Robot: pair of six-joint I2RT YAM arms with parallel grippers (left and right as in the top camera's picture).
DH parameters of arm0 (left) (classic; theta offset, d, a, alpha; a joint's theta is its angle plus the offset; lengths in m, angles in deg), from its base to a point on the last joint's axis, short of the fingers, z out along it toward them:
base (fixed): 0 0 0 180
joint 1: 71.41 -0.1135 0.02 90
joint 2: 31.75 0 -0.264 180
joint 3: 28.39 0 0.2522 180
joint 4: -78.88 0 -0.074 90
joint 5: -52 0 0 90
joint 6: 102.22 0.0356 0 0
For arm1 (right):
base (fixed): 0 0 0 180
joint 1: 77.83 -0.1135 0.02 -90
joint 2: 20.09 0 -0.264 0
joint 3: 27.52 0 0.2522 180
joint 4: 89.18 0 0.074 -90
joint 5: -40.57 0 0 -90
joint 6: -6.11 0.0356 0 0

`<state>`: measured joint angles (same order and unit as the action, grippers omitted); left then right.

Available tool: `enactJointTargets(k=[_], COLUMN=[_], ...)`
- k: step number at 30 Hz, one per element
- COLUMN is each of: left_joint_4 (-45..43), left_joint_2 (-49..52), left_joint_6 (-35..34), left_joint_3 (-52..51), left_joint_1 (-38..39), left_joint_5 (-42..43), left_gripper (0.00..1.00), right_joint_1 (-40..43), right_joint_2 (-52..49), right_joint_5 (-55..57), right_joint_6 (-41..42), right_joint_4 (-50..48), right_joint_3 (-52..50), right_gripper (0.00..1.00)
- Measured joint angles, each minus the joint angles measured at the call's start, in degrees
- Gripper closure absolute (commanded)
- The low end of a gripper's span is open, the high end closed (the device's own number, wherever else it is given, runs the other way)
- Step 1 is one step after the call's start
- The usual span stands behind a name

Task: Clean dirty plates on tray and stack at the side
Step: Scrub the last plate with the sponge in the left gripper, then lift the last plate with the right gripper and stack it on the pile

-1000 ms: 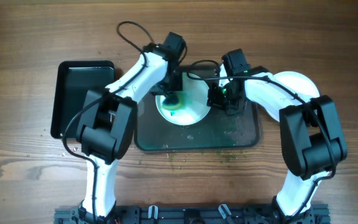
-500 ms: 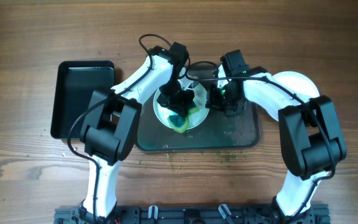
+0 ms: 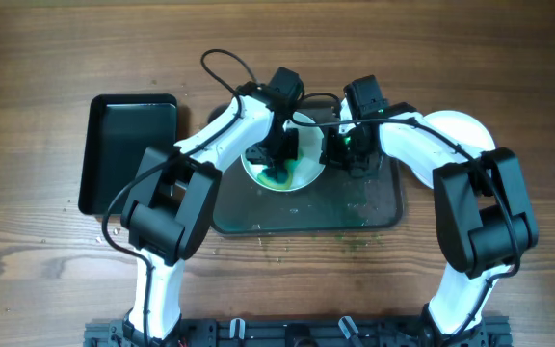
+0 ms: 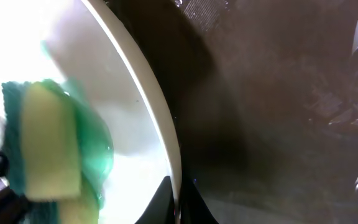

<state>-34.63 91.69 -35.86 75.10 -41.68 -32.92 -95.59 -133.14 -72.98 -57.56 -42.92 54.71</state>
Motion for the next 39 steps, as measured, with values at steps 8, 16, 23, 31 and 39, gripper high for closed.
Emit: enactJointTargets(k=[8,16,23,31,39], left_joint_4=[-0.74,3.65,4.72,4.74,4.74], left_joint_2=[-3.06,-13.79,-13.79,-13.79,-13.79], left_joint_6=[-10.05,-10.36,-10.38,-10.38,-10.38], left_joint_3=[0.11,0.15,0.15,0.15,0.15], left_joint_1=[-1.18,-6.58,-9.53,-9.2,-9.2], left_joint_5=[-21.14,-20.13,-13.7,-12.63,-12.63], left_gripper=[0.96,0.96,0.96,0.96,0.96], right_joint_1=[0.0,-0.11,-7.93,-23.45,-31.32], right_joint_2=[0.0,1.29,22.56,28.76,28.76], right_joint_5=[-0.02,3.28,36.74,78.42,98.31], right_joint_6=[-0.02,-1.7,-3.34,-3.26,-6.97], right_joint_4=[0.2,3.3,12.7,21.33,21.29], right_joint_3=[0.0,0.02,0.02,0.02,0.02], right_gripper=[0.96,0.96,0.96,0.96,0.96])
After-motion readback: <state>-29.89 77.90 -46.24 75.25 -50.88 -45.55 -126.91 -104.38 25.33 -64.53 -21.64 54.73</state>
